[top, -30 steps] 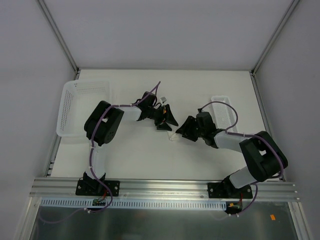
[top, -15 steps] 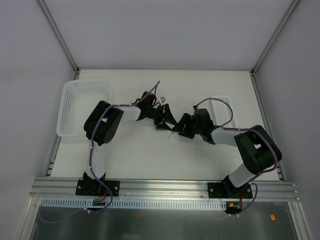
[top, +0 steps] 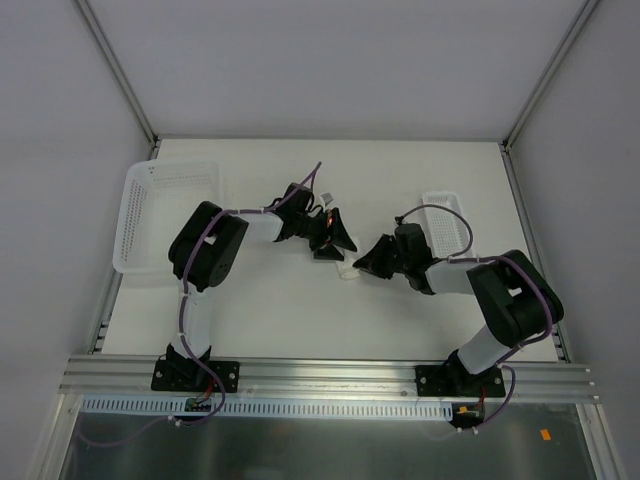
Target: Place the utensils on the paper napkin and roll it up
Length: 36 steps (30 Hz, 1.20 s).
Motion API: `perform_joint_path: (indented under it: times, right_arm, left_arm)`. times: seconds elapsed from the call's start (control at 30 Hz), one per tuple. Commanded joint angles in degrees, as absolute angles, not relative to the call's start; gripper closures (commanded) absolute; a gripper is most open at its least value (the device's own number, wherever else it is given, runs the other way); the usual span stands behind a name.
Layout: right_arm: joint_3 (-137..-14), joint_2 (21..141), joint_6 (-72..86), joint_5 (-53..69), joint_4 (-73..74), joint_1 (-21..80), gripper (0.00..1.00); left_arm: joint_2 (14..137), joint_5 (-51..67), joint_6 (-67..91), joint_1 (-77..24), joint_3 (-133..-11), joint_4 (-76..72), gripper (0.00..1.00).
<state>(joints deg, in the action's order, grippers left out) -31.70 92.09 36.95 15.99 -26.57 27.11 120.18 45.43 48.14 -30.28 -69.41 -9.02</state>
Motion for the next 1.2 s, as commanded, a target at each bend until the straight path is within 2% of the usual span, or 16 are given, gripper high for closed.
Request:
perform_joint_path:
  times: [0.0,0.13,0.17,0.23,0.27,0.3,0.37,0.73,0.83,0.93,0.97,1.0,1.03,1.17]
  right_arm:
    - [-28.22,91.76,41.56,12.13,-28.83,24.53,1.00]
    - [-25.14,92.90,45.60,13.00,-31.01,22.85,1.00]
    - [-24.96,93.94,46.14,14.66,-32.07,22.50,0.87]
    - [-24.70,94.13,46.32,15.20,-33.74,22.32,0.70]
    - [-24.78,94.04,46.06,15.21,-34.27,22.32,0.57]
    - [-25.74,93.87,45.53,15.29,-34.28,22.24,0.51]
    - [-27.15,94.13,43.61,16.51,-34.28,22.32,0.46]
    - [-35.42,99.66,39.20,23.11,-33.75,22.33,0.42]
    - [-34.11,99.67,39.11,23.38,-34.98,22.33,0.50]
    - [-30.51,97.04,38.94,21.54,-34.89,21.97,0.77]
    - [-29.54,96.42,39.11,20.75,-34.98,21.62,0.90]
    - [-27.88,95.37,39.20,20.48,-34.98,21.01,0.96]
    - [-27.08,95.01,39.55,20.39,-34.98,20.66,1.00]
    - [-24.35,94.13,41.74,19.16,-34.63,19.51,1.00]
  left_arm:
    - [124.28,37.79,43.68,-29.88,-67.68,-2.72,0.37]
    - [124.37,37.88,43.42,-29.88,-67.59,-2.99,0.37]
    - [124.37,38.05,43.42,-29.88,-67.67,-2.99,0.37]
    - [124.37,38.23,43.33,-29.88,-67.68,-3.08,0.37]
    - [124.37,38.23,43.33,-29.97,-67.68,-3.08,0.37]
    - [124.45,38.49,43.24,-29.97,-67.59,-3.16,0.38]
    - [124.37,38.58,43.15,-29.97,-67.68,-3.25,0.38]
    - [124.19,39.20,42.89,-29.79,-67.76,-3.43,0.38]
    - [124.10,39.29,42.89,-29.71,-67.59,-3.43,0.38]
    - [124.10,39.46,42.71,-29.62,-67.68,-3.52,0.38]
    - [124.19,39.46,42.63,-29.71,-67.68,-3.52,0.38]
    - [124.36,39.55,42.63,-29.62,-67.59,-3.52,0.38]
    - [124.37,39.55,42.63,-29.53,-67.59,-3.60,0.38]
    - [124.72,39.73,42.45,-29.62,-67.24,-3.69,0.38]
